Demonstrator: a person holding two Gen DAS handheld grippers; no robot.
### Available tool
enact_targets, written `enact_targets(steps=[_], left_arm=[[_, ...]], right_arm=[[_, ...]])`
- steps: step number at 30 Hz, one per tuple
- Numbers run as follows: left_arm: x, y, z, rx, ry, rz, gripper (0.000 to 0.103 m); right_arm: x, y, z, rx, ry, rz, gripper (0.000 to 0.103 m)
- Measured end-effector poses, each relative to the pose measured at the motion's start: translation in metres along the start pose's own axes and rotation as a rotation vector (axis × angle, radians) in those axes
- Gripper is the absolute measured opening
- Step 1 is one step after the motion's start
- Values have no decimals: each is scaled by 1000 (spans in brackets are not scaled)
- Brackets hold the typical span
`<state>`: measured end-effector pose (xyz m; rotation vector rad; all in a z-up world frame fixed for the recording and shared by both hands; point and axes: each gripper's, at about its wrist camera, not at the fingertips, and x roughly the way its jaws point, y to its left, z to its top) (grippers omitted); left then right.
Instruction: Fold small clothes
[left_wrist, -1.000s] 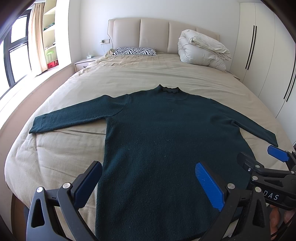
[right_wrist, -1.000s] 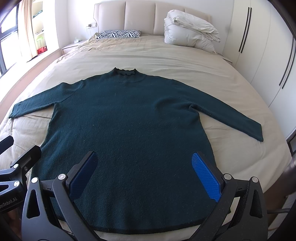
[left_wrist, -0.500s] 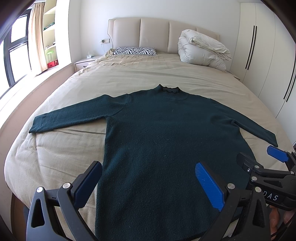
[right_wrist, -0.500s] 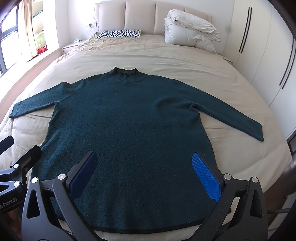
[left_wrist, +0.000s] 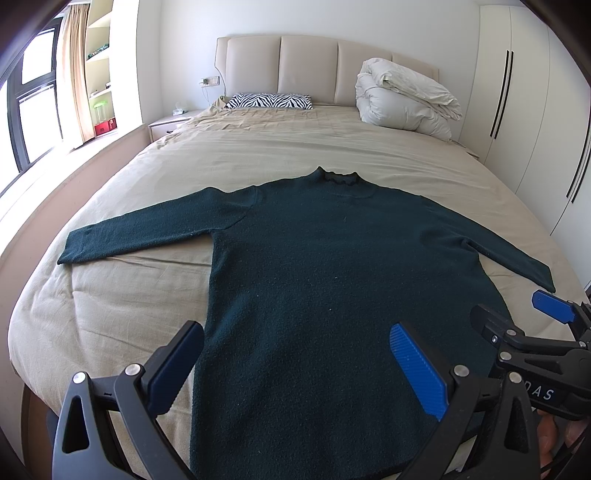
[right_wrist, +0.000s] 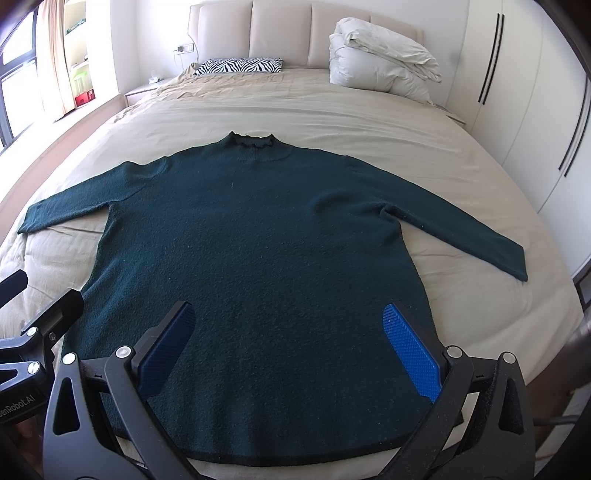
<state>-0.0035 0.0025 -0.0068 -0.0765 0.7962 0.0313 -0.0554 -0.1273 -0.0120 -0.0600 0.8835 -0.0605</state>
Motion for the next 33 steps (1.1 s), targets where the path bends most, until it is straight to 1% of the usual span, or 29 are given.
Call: enact_targets(steps=[8, 10, 12, 14, 17, 20, 21, 23, 24, 25, 26, 27, 28, 29, 31, 32, 33], left_arm=[[4, 5, -6, -13, 9, -16, 103], [7, 13, -6, -24, 12, -32, 103], [11, 31, -2, -71, 15, -59, 103], [17, 57, 1, -158, 27, -101, 103], [28, 108, 10, -296, 30, -157, 103], [32, 159, 19, -390, -29, -187, 103], [34, 175, 22, -412, -52, -188, 103], [39, 206, 26, -460, -84, -138, 103], [42, 219, 26, -484, -86, -110, 103], [50, 235, 26, -515, -59, -95, 103], [59, 251, 25, -558, -8, -114, 103], [69, 271, 22, -633, 27, -157, 103], [74, 289, 18, -709, 17, -190, 103], [76, 308, 13, -773, -22, -197, 103], [82, 340, 10, -841, -72, -164, 103], [88, 355, 10, -882, -86, -175, 103], [96, 370, 9, -930, -102, -202, 103]], right_arm=[[3, 4, 2, -7, 7, -2, 103], [4, 5, 4, -8, 9, 1, 103], [6, 6, 7, -4, 8, 8, 103], [9, 8, 11, 7, 4, 31, 103], [12, 15, 18, 18, -17, 88, 103], [14, 28, 29, 35, -58, 173, 103], [15, 33, 34, 38, -65, 190, 103], [21, 48, 45, 27, -71, 214, 103], [24, 57, 50, 15, -73, 223, 103], [26, 65, 55, 6, -76, 231, 103], [29, 75, 61, -5, -80, 246, 103], [31, 83, 66, -14, -84, 261, 103], [33, 90, 70, -22, -87, 274, 103], [35, 100, 76, -31, -88, 287, 103], [40, 117, 84, -39, -77, 324, 103], [43, 123, 88, -36, -69, 344, 103], [46, 128, 92, -28, -61, 365, 103]])
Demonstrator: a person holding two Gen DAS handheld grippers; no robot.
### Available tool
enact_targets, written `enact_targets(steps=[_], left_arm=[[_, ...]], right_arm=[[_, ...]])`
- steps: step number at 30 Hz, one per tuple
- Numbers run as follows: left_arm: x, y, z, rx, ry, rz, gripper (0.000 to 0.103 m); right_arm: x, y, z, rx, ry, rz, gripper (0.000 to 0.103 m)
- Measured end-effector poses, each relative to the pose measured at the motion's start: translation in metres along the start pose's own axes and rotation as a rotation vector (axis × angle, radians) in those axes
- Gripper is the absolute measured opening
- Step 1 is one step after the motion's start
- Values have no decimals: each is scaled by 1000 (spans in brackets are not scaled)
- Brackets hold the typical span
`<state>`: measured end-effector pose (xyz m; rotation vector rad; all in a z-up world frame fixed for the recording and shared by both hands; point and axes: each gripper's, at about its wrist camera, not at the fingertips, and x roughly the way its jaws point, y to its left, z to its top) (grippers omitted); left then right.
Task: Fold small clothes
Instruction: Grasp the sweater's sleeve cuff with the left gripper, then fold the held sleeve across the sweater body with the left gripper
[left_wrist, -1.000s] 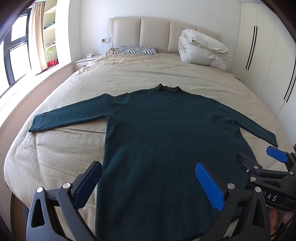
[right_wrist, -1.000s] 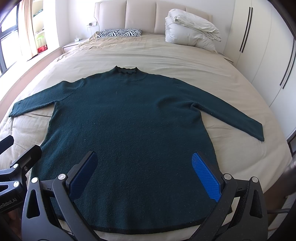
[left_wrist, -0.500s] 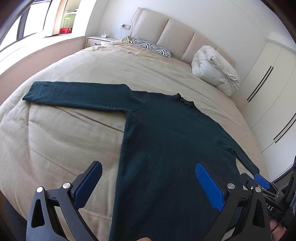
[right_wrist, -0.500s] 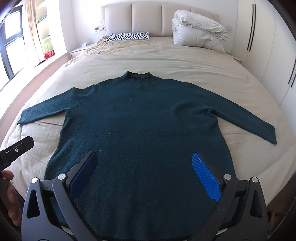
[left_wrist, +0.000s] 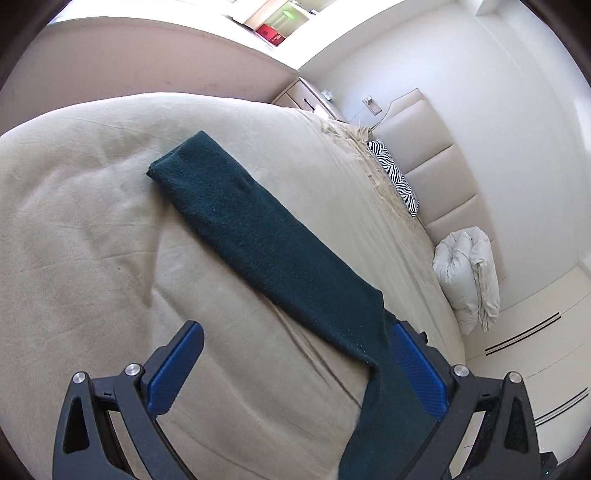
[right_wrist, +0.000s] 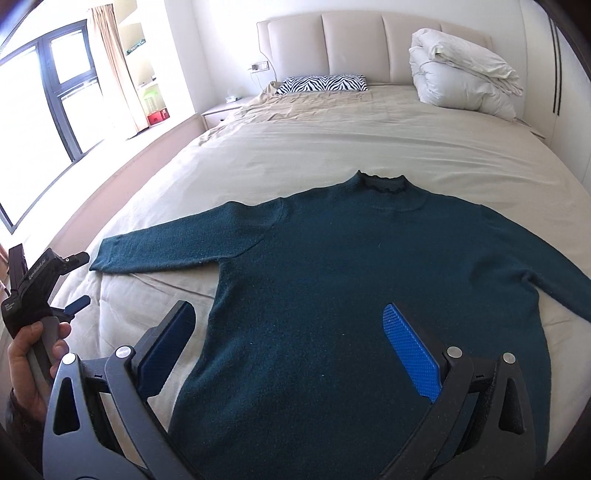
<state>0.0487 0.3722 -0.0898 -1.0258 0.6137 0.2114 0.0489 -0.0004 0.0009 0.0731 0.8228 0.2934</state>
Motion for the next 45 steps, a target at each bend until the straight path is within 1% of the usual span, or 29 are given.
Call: enact_targets(steps=[1, 3, 7, 8, 11, 12, 13, 14, 15, 16, 17, 18, 20, 23, 24, 26, 27, 28, 29, 31, 33, 35, 37, 39, 41, 43, 45], left_arm=[[5, 11, 11, -46, -11, -24, 103], [17, 30, 29, -127, -33, -19, 102], [36, 62, 52, -291, -63, -46, 99], [40, 67, 57, -312, -75, -58, 98], [52, 73, 70, -356, -100, -71, 90], [56, 74, 75, -365, -101, -75, 78], [63, 75, 79, -370, -92, -72, 61], [70, 77, 83, -382, -79, -60, 51], [76, 81, 86, -391, -68, -50, 27], [79, 81, 89, -388, -63, -34, 13], [79, 78, 91, -364, -65, -16, 13], [77, 70, 92, -316, -75, 0, 12], [72, 40, 90, -164, -96, 34, 10], [67, -26, 73, 103, -126, 68, 9], [67, -51, 62, 204, -132, 81, 9], [74, -104, 30, 430, -124, 88, 9], [79, -131, 7, 556, -120, 98, 9], [84, -150, -15, 665, -118, 109, 8], [88, -167, -44, 779, -115, 126, 8], [99, -187, -99, 984, -103, 155, 8], [111, -194, -147, 1145, -86, 187, 8], [120, -191, -177, 1232, -69, 214, 8], [121, -185, -197, 1276, -68, 238, 8], [128, -187, -204, 1296, -68, 259, 8], [130, -187, -203, 1286, -65, 267, 8], [131, -189, -200, 1284, -87, 280, 8], [125, -188, -203, 1294, -112, 288, 8]], right_arm=[[5, 3, 3, 12, 6, 18, 102], [15, 8, 8, 41, 19, 51, 100], [32, 6, 12, 114, 49, 109, 88], [35, 4, 12, 131, 52, 116, 86], [42, -1, 10, 159, 50, 131, 84], [43, -4, 10, 166, 49, 130, 84], [45, -6, 10, 170, 46, 128, 84], [46, -8, 9, 176, 45, 128, 84], [48, -12, 8, 184, 50, 130, 84], [49, -16, 7, 193, 53, 133, 83], [49, -22, 6, 203, 54, 136, 82], [50, -26, 5, 213, 56, 136, 82], [51, -36, 4, 237, 59, 143, 80], [56, -52, 4, 279, 63, 159, 77], [57, -58, 4, 295, 63, 166, 77], [56, -69, 4, 325, 56, 187, 77], [57, -74, 6, 338, 53, 199, 77], [59, -79, 8, 349, 53, 215, 77], [62, -84, 10, 360, 56, 237, 77], [72, -94, 16, 387, 69, 293, 77], [87, -102, 22, 428, 110, 390, 77], [110, -107, 27, 480, 175, 490, 77], [139, -109, 28, 524, 249, 573, 77], [168, -109, 27, 578, 300, 610, 77], [195, -106, 24, 617, 365, 649, 78], [216, -104, 17, 681, 427, 629, 78], [233, -100, 10, 755, 470, 694, 77]])
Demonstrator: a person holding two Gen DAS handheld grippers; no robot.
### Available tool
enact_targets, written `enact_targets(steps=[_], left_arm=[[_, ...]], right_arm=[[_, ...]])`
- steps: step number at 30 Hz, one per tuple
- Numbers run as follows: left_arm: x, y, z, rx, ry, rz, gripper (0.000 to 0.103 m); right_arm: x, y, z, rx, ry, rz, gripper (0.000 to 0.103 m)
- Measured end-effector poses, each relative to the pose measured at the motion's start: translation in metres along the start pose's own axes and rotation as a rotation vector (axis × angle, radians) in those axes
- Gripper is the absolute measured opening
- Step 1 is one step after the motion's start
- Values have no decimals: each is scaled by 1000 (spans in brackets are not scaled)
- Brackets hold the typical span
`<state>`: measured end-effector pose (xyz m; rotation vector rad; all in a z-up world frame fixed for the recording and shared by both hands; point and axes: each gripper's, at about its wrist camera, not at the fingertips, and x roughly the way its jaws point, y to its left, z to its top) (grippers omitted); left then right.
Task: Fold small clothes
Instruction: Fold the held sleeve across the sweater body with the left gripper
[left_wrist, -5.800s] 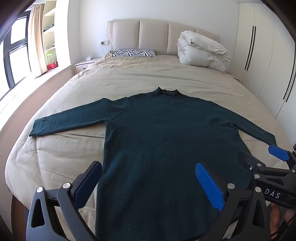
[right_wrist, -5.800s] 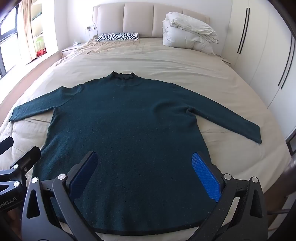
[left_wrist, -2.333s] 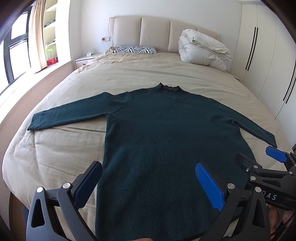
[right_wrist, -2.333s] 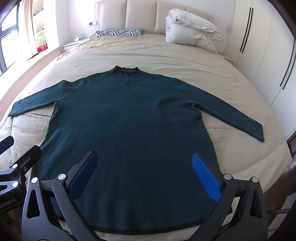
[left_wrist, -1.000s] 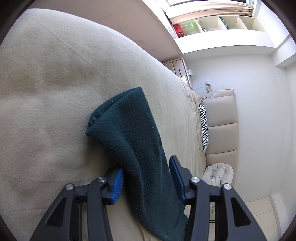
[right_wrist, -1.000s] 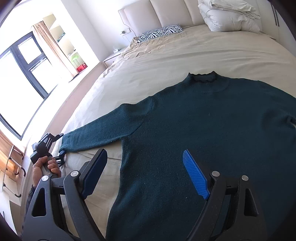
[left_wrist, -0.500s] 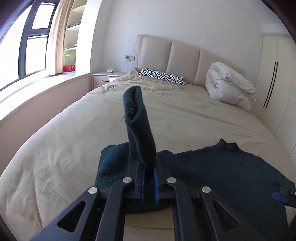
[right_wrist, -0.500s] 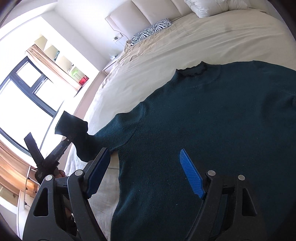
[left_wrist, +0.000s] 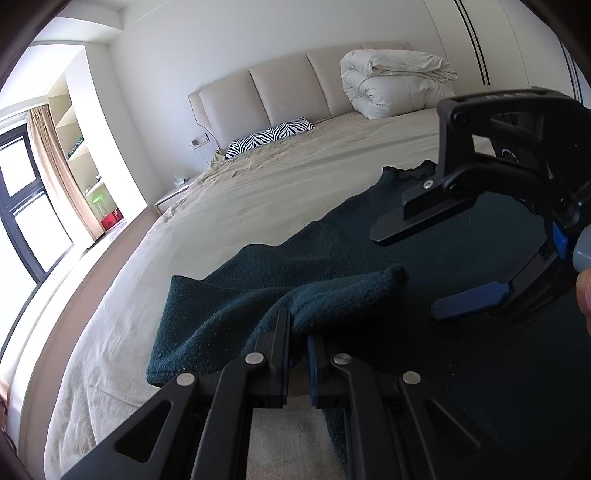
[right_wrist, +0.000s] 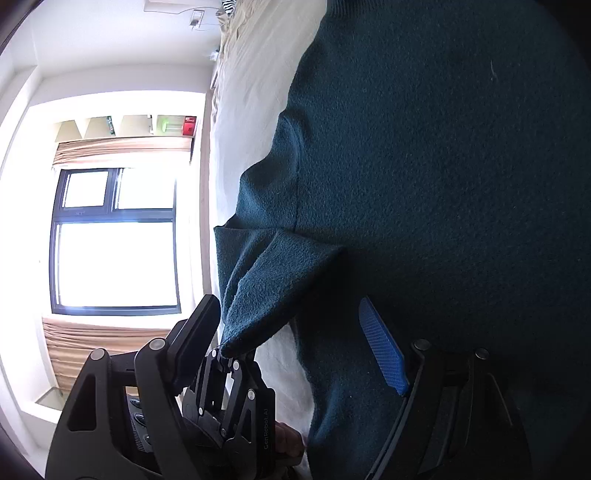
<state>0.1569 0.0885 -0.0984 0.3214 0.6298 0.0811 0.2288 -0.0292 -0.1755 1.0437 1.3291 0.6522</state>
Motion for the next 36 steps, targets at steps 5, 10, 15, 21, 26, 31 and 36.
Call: enact_targets(steps=[5, 10, 15, 21, 26, 31, 36], left_arm=[[-5, -5, -5, 1, -11, 8, 9], [-8, 4, -7, -53, 2, -44, 15], [-30, 33, -10, -215, -53, -145, 64], [-24, 89, -4, -448, -26, -263, 57], [10, 132, -2, -680, 44, -399, 45], [32, 141, 22, -705, 46, -444, 35], [60, 129, 43, -718, 77, -527, 25]], right_arm=[[33, 2, 5, 63, 54, 93, 65], [48, 24, 6, -59, 54, -4, 17], [8, 42, 15, -218, -62, -147, 8], [-68, 40, 45, -340, -212, -410, 7], [-126, 21, 68, -316, -303, -510, 7], [-175, -13, 83, -288, -345, -556, 7], [-196, -37, 87, -276, -357, -582, 7]])
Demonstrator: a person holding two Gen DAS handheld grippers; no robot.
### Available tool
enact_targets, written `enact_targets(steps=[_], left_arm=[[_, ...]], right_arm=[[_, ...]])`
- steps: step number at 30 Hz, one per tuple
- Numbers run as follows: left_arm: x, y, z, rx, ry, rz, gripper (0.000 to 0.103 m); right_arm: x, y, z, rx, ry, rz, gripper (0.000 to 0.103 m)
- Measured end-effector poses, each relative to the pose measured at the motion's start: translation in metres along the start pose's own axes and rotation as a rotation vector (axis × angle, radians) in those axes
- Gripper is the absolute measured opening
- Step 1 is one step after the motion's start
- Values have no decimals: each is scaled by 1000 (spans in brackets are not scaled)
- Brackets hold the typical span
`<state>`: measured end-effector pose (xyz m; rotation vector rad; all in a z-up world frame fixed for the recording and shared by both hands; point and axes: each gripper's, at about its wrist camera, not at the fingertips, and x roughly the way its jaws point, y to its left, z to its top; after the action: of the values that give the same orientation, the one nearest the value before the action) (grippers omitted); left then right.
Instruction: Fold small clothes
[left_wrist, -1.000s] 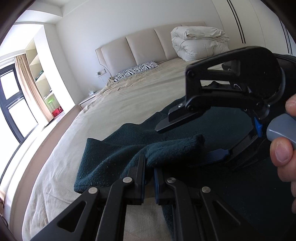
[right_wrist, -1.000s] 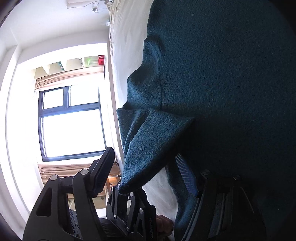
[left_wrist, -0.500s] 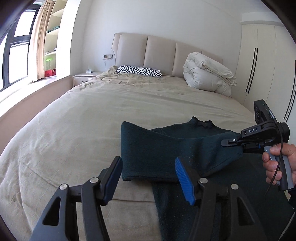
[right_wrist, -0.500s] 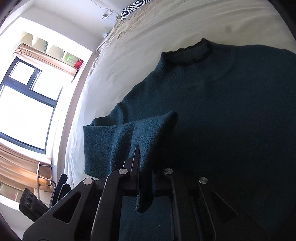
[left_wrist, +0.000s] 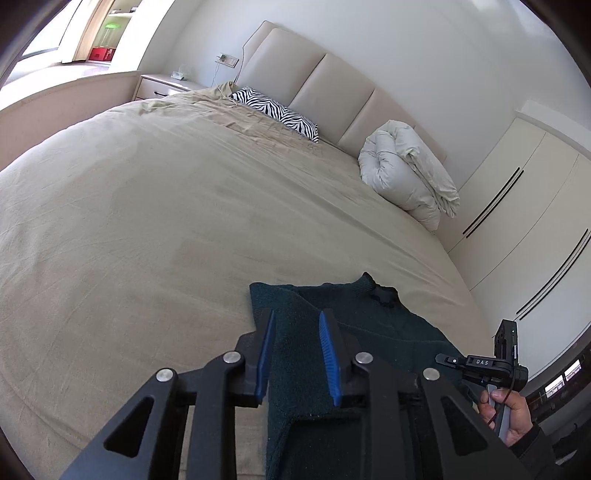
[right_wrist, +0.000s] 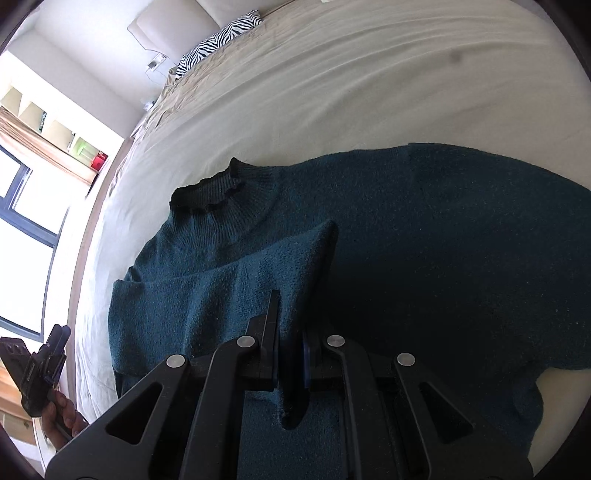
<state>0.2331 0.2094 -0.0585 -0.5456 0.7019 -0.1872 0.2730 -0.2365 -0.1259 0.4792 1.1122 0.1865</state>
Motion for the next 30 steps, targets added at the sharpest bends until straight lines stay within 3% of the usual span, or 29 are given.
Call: enact_targets(steps=[11, 15, 18, 30], left_arm=[[67, 4, -9, -80, 131, -65, 22], [80, 6, -7, -71, 151, -67, 22], [89, 12, -3, -80, 171, -80, 15], [106, 26, -4, -85, 196, -96, 15]], right_arm=[[7, -30, -2, 33, 3, -28, 7], [10, -34, 1, 40, 5, -20, 7], [13, -37, 4, 47, 9, -13, 7], [8, -45, 7, 56, 5, -2, 7]])
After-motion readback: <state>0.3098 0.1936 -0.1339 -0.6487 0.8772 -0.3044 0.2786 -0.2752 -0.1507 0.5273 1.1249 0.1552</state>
